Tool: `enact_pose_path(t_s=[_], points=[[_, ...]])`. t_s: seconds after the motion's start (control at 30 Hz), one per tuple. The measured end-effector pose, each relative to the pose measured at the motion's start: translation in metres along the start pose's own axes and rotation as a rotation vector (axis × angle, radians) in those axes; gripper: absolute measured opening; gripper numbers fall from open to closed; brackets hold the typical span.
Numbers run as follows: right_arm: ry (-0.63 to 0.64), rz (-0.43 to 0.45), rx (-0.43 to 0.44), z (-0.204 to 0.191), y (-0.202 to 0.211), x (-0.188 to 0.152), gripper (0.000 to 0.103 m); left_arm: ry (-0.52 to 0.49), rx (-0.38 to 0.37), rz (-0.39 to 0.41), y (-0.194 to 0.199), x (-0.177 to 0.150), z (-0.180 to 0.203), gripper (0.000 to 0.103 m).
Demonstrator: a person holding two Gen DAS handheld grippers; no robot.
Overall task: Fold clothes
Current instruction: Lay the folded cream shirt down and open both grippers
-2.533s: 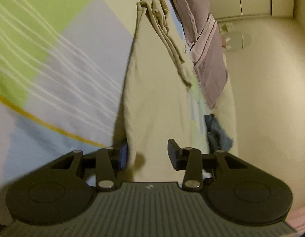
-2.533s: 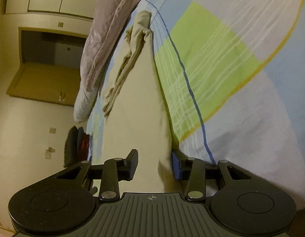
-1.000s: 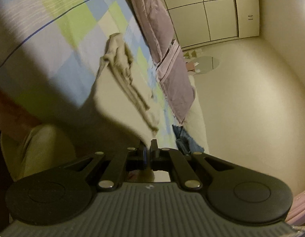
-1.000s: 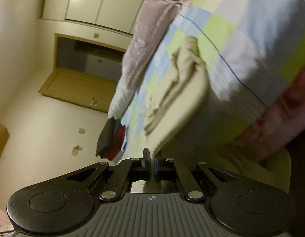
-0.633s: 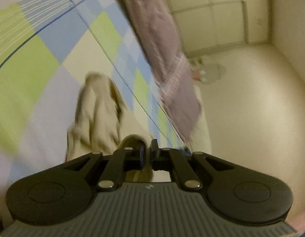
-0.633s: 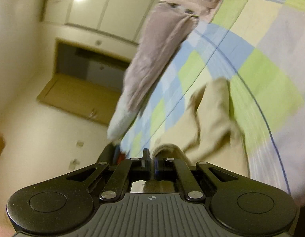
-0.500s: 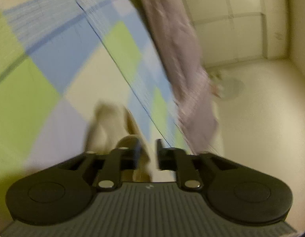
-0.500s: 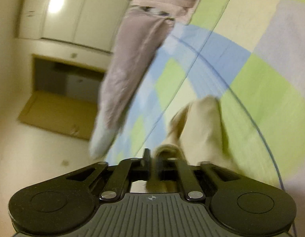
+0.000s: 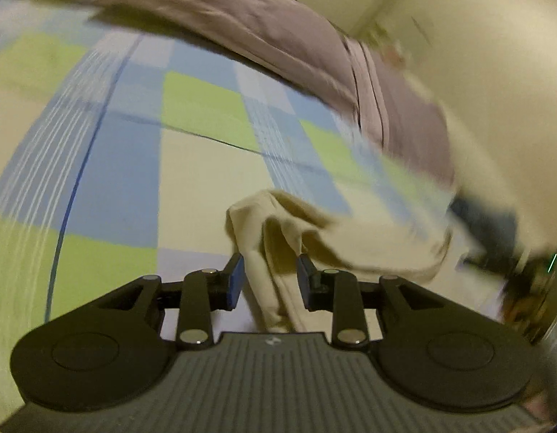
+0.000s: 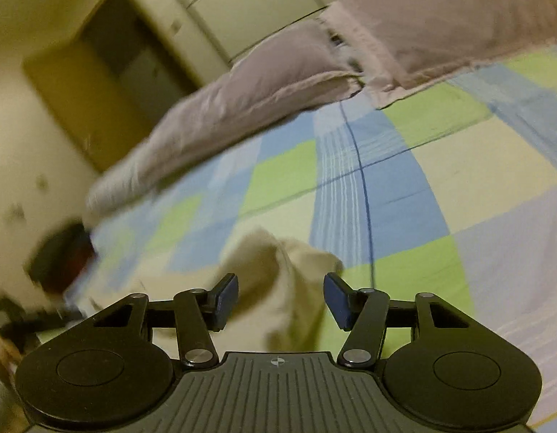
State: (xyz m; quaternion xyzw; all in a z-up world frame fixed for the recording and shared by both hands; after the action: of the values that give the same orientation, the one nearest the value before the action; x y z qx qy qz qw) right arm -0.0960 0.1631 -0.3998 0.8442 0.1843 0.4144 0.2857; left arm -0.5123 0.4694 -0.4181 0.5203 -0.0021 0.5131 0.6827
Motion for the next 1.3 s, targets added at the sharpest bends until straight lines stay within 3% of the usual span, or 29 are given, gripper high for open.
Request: enact_pose_path(t_s=[0.17,0.27,0.33,0.5,0.57,0.83,0.87,0.93,0.97,1.0,1.03,1.07,1.3], points=[[0.059,-0.009,-0.086,0.000,-0.035,0.004,0.057,-0.227,0.153,-0.012,-0.035,0.017,0.024,0.026],[0.095,-0.014,-0.138,0.001,-0.056,0.007,0.057,-0.148,0.153,0.023,-0.053,0.040,0.019,0.026],[0.113,-0.016,-0.168,0.001,-0.068,0.009,0.057,-0.028,0.163,0.040,-0.056,0.052,0.006,0.027],[-0.014,0.004,-0.061,0.013,-0.063,0.016,0.057,0.121,0.023,0.036,-0.047,0.048,-0.013,0.030],[-0.020,-0.003,-0.041,0.014,-0.061,0.015,0.057,0.143,-0.031,0.024,-0.046,0.044,-0.013,0.031],[-0.003,-0.013,-0.004,0.011,-0.056,0.011,0.057,0.056,0.028,0.008,-0.069,0.046,-0.001,0.028],[0.008,-0.012,-0.008,0.010,-0.057,0.011,0.049,0.031,0.031,0.014,-0.069,0.046,0.002,0.022],[0.028,-0.009,-0.015,0.007,-0.058,0.011,0.037,-0.008,0.038,0.026,-0.069,0.045,0.007,0.019],[0.039,-0.007,-0.019,0.006,-0.059,0.010,0.036,-0.016,0.040,0.027,-0.068,0.044,0.008,0.017],[0.049,-0.005,-0.023,0.004,-0.059,0.010,0.036,-0.022,0.037,0.026,-0.067,0.043,0.009,0.003],[0.060,-0.004,-0.026,0.003,-0.060,0.010,0.029,-0.027,0.035,0.035,-0.065,0.042,0.009,0.003],[0.070,-0.002,-0.030,0.002,-0.060,0.010,0.004,-0.031,0.033,0.045,-0.063,0.042,0.009,0.003],[0.139,0.064,-0.033,-0.012,-0.049,0.017,0.005,-0.058,0.012,0.180,-0.033,0.055,0.019,0.002]])
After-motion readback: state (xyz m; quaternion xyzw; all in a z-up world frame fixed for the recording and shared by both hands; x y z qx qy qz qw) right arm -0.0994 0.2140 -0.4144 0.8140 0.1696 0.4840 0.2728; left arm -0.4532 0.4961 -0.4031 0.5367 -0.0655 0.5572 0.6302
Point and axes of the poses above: each gripper's, at about its wrist camera, not at the fingertips, and y roughly against the way its jaws point, z to its right, x to its top, the point moved 8 cm from there along -y, roughly the way its jaws point, and after that the axes turned 9 degrees about -z, right-handed, at the moved point
